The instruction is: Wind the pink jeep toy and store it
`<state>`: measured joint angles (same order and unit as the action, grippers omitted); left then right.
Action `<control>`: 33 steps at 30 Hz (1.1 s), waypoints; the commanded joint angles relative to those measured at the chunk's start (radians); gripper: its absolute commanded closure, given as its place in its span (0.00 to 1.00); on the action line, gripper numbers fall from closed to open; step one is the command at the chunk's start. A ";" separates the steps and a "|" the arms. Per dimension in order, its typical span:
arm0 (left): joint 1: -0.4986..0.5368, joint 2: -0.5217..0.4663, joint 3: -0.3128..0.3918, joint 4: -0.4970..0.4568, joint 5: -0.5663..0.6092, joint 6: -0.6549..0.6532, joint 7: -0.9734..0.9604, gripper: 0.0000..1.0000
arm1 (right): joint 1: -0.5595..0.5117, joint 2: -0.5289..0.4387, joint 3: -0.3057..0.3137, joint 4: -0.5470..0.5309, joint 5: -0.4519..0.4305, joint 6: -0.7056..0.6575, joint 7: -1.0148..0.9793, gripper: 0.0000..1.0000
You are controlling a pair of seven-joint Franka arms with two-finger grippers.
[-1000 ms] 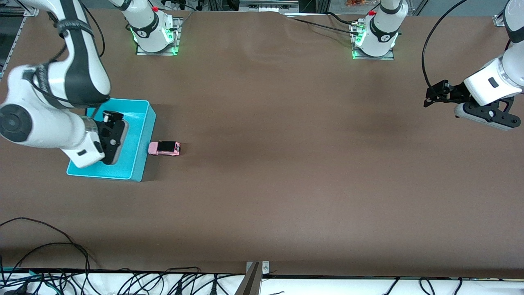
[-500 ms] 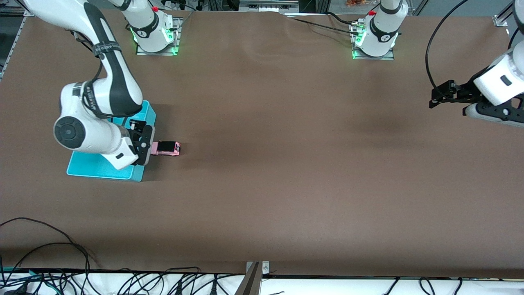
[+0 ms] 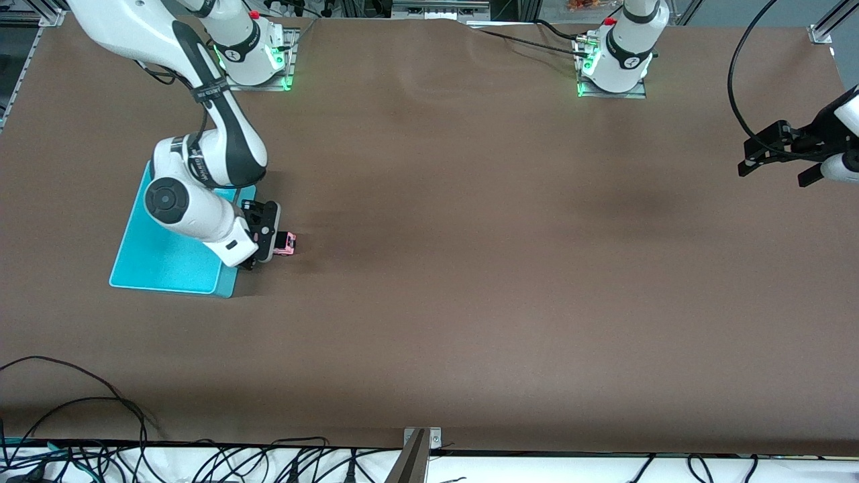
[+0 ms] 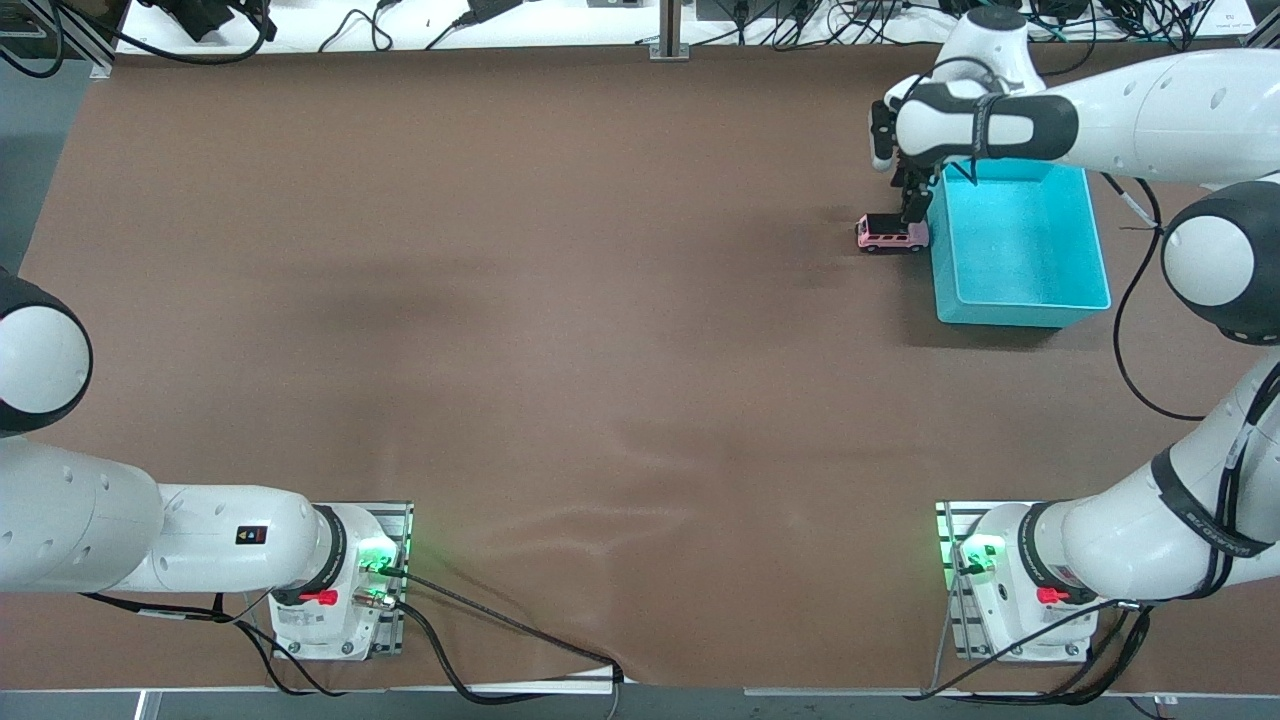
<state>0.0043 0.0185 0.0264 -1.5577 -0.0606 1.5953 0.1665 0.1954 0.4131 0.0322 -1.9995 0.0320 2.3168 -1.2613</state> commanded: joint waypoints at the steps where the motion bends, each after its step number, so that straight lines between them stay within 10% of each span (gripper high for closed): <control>1: 0.003 0.009 -0.003 0.027 0.018 -0.023 -0.007 0.00 | 0.013 -0.025 -0.003 -0.097 0.003 0.118 -0.053 0.00; 10: 0.006 -0.025 -0.011 -0.004 0.033 -0.029 -0.005 0.00 | 0.013 0.000 -0.005 -0.130 0.002 0.193 -0.108 0.16; 18: 0.006 -0.041 -0.010 -0.031 0.033 -0.017 -0.004 0.00 | 0.015 0.003 -0.005 -0.122 -0.038 0.193 -0.113 0.68; 33: 0.008 -0.144 -0.010 -0.200 0.031 0.126 -0.002 0.00 | 0.029 -0.017 -0.002 0.030 -0.040 0.044 -0.096 0.77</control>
<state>0.0044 -0.0662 0.0249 -1.6880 -0.0520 1.6851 0.1665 0.2147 0.4162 0.0321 -2.0580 0.0066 2.4776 -1.3596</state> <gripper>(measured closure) 0.000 0.511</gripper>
